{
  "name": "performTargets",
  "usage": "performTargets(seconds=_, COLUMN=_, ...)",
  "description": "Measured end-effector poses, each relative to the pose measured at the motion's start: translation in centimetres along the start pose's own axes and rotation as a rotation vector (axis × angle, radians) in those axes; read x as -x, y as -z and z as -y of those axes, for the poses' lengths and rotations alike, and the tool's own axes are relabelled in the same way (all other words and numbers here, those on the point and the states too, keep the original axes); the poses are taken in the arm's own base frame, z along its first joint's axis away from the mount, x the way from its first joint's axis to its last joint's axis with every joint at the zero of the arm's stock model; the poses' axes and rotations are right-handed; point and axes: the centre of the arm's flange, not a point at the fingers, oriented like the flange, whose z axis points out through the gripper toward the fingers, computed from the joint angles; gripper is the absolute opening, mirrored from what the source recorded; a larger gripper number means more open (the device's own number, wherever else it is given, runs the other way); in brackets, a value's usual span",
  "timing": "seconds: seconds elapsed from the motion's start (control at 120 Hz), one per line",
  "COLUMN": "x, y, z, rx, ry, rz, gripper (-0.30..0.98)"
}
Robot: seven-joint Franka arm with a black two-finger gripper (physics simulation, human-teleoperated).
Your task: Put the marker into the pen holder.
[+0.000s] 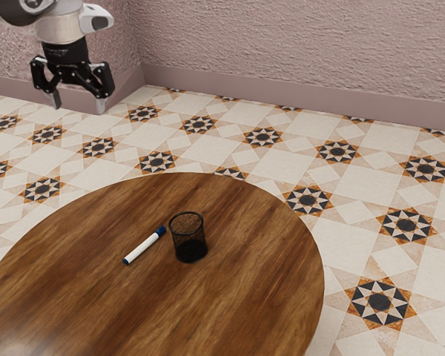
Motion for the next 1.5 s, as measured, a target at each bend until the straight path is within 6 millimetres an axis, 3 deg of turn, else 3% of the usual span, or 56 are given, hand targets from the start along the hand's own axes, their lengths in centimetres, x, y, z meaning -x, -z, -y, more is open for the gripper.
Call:
performTargets(seconds=0.175, x=-0.1, y=-0.2, z=0.1, rx=0.006, ry=0.026, rz=-0.017, gripper=0.69)
performTargets(seconds=0.208, x=-0.1, y=-2.5, z=-0.2, rx=0.001, ry=0.023, rz=0.006, gripper=0.69)
performTargets(seconds=0.283, x=0.8, y=-11.4, z=-0.7, rx=0.007, ry=0.029, rz=0.122, gripper=0.69)
performTargets(seconds=0.417, x=3.0, y=-21.7, z=-2.0, rx=0.016, ry=0.027, rz=0.208, gripper=0.69)
performTargets(seconds=0.483, x=3.4, y=-25.1, z=-2.7, rx=0.022, ry=0.017, rz=0.211, gripper=0.69)
performTargets(seconds=0.65, x=3.0, y=-31.0, z=-4.7, rx=0.039, ry=-0.036, rz=0.177, gripper=0.69)
performTargets(seconds=0.9, x=3.9, y=-33.1, z=-9.4, rx=0.076, ry=-0.207, rz=0.135, gripper=0.68)
performTargets(seconds=1.075, x=2.7, y=-35.9, z=-6.9, rx=0.089, ry=-0.238, rz=0.119, gripper=0.68)
performTargets(seconds=1.175, x=2.1, y=-37.1, z=-6.6, rx=0.095, ry=-0.276, rz=0.108, gripper=0.68)
performTargets(seconds=1.308, x=-1.9, y=-38.7, z=-5.4, rx=0.111, ry=-0.300, rz=0.078, gripper=0.69)
performTargets(seconds=1.5, x=-3.1, y=-40.1, z=-5.3, rx=0.132, ry=-0.362, rz=0.075, gripper=0.69)
